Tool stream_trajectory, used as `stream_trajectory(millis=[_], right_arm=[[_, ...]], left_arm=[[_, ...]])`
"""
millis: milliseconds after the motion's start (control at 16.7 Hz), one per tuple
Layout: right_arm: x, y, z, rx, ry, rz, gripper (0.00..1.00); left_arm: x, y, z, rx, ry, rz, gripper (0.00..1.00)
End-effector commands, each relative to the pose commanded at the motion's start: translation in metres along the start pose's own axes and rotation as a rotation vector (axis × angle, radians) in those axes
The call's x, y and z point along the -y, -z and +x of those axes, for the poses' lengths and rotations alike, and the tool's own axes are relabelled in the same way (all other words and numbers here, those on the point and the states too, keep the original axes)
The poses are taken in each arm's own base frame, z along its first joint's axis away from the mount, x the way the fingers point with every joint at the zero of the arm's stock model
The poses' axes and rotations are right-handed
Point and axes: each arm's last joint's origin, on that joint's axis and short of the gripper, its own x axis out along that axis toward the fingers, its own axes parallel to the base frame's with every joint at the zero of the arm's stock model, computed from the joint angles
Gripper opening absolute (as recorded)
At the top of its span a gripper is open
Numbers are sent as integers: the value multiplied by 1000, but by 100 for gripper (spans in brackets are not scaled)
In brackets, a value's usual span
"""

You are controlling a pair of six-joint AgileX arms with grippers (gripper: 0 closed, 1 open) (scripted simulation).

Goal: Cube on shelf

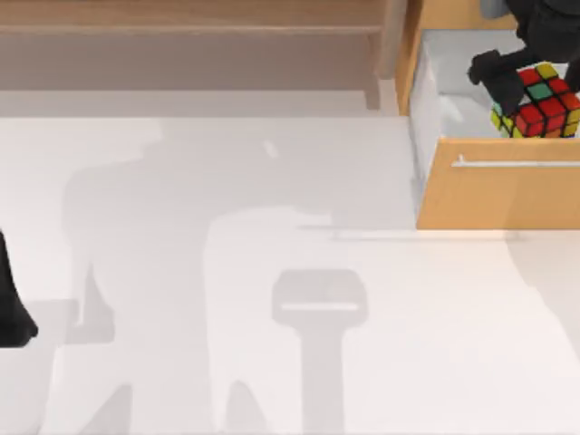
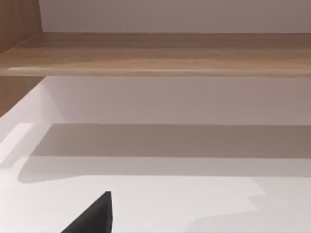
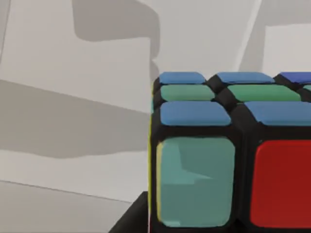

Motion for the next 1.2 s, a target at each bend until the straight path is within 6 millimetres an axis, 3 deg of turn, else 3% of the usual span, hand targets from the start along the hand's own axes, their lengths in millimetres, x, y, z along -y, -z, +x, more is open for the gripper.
stream_trajectory(millis=[360,780,960,1200], right_arm=[[18,-11,32,-26,-103,133,0],[14,-13,35,-15,-138,157,0],[12,-9,23,2,-126,147,0],[-4,2,-20,107,-86,99,0]], left_arm=[[0,0,0,0,0,0,100],[0,0,0,0,0,0,100],[0,0,0,0,0,0,100],[0,0,0,0,0,0,100]])
